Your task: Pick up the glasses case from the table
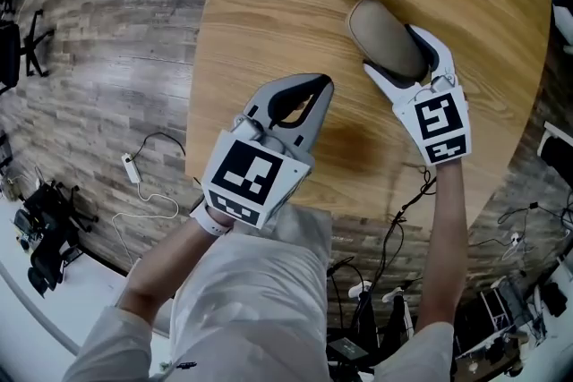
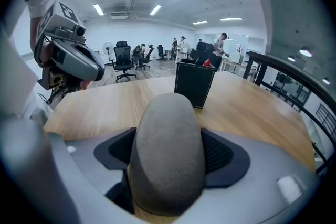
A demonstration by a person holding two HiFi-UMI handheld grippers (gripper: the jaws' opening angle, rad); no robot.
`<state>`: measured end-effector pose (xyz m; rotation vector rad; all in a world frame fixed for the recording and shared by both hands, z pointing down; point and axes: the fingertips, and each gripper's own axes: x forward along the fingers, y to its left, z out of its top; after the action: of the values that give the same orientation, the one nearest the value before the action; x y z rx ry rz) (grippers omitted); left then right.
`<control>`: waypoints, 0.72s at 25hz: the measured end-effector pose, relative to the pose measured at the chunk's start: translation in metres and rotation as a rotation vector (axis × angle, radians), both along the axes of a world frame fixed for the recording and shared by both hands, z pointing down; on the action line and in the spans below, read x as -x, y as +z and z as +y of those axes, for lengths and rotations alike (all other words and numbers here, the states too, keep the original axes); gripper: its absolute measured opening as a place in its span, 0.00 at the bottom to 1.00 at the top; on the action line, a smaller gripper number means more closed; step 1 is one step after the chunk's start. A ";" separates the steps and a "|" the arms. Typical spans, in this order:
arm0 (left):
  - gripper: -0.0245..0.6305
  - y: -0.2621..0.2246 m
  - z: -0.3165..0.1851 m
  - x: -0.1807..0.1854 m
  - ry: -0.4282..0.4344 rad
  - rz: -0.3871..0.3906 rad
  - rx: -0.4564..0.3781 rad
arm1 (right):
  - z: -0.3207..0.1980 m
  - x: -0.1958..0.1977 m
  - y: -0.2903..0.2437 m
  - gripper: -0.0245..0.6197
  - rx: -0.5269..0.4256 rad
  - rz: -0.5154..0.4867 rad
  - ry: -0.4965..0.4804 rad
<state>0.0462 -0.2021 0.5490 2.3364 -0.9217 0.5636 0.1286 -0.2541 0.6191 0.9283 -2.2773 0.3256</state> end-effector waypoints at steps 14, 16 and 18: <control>0.05 -0.032 0.034 0.015 -0.006 0.007 -0.027 | 0.036 -0.001 -0.059 0.65 -0.085 -0.057 0.155; 0.05 -0.039 0.039 0.018 -0.008 0.006 -0.031 | 0.044 -0.003 -0.066 0.65 -0.096 -0.054 0.171; 0.05 -0.045 0.043 0.023 -0.016 0.005 -0.036 | 0.050 -0.003 -0.075 0.65 -0.109 -0.059 0.191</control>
<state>0.0231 -0.1596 0.5038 2.3589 -0.9547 0.5392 0.1318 -0.2039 0.5443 1.2106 -2.2832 0.3166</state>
